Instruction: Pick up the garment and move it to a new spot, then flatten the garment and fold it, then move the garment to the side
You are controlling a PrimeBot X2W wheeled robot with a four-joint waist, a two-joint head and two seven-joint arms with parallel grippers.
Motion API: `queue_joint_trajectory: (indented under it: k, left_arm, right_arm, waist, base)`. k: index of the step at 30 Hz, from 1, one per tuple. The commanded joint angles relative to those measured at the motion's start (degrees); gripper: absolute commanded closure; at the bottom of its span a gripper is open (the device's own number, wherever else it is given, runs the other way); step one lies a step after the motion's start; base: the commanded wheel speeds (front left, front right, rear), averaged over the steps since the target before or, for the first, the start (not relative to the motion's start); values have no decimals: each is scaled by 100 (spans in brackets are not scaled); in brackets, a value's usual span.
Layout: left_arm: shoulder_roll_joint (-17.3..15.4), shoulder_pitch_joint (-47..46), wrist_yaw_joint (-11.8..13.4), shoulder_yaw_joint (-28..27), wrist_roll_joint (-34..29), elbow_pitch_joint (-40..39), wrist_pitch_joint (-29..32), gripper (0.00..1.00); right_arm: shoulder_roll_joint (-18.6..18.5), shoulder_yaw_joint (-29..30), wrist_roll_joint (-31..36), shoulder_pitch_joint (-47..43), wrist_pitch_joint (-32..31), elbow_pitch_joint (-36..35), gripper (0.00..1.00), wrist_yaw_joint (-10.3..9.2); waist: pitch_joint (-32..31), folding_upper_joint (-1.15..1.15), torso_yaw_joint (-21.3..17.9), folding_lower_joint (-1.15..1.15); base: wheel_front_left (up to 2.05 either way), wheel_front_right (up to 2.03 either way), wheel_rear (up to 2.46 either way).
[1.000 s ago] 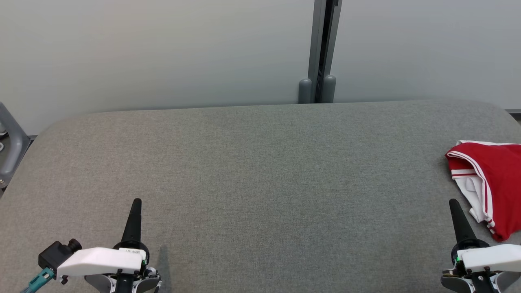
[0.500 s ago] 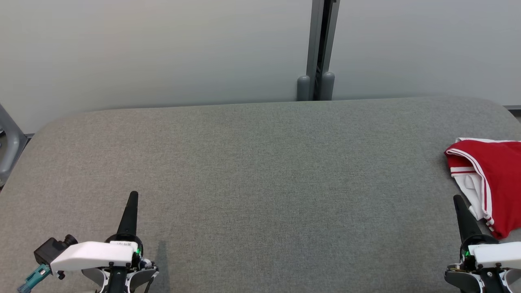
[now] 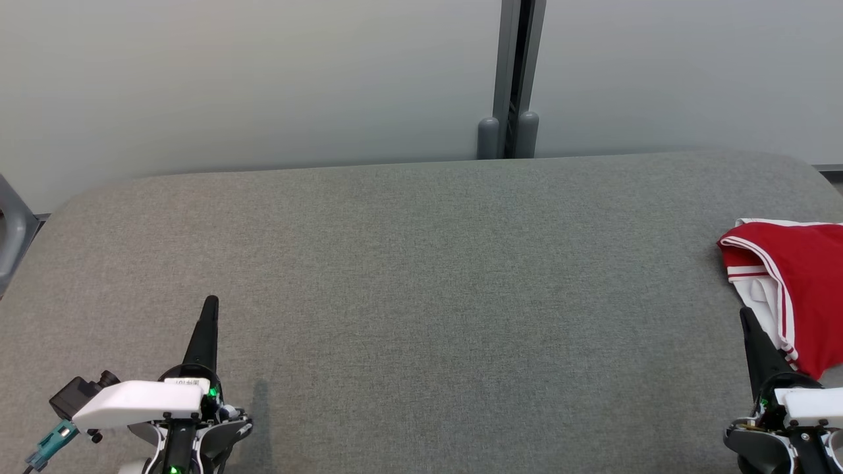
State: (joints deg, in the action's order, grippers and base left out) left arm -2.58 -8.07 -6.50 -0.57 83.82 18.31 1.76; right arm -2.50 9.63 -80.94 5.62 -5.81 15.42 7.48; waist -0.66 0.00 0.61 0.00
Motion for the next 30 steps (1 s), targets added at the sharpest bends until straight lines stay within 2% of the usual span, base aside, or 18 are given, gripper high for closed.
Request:
queue_joint_trajectory:
  k: [1, 24, 30]
  left_arm:
    - [-39, -137, -39, -37, 111, -21, 32, 100]
    - [-47, -308, -119, -150, 887, 3, 251, 100]
    - [-47, -302, -119, -153, 902, 5, 267, 100]
  right_arm:
    - [-49, 37, -134, 101, -51, -37, 100, 2]
    - [-60, 196, -1071, 183, -320, -43, 100, 2]
    - [-60, 197, -1095, 178, -327, -42, 100, 2]
  waist:
    - [6, 0, -4, 0]
    - [94, 0, -59, 0]
    - [99, 0, -62, 0]
  base:
    - [0, 0, 0]
    - [0, 0, 0]
    - [0, 0, 0]
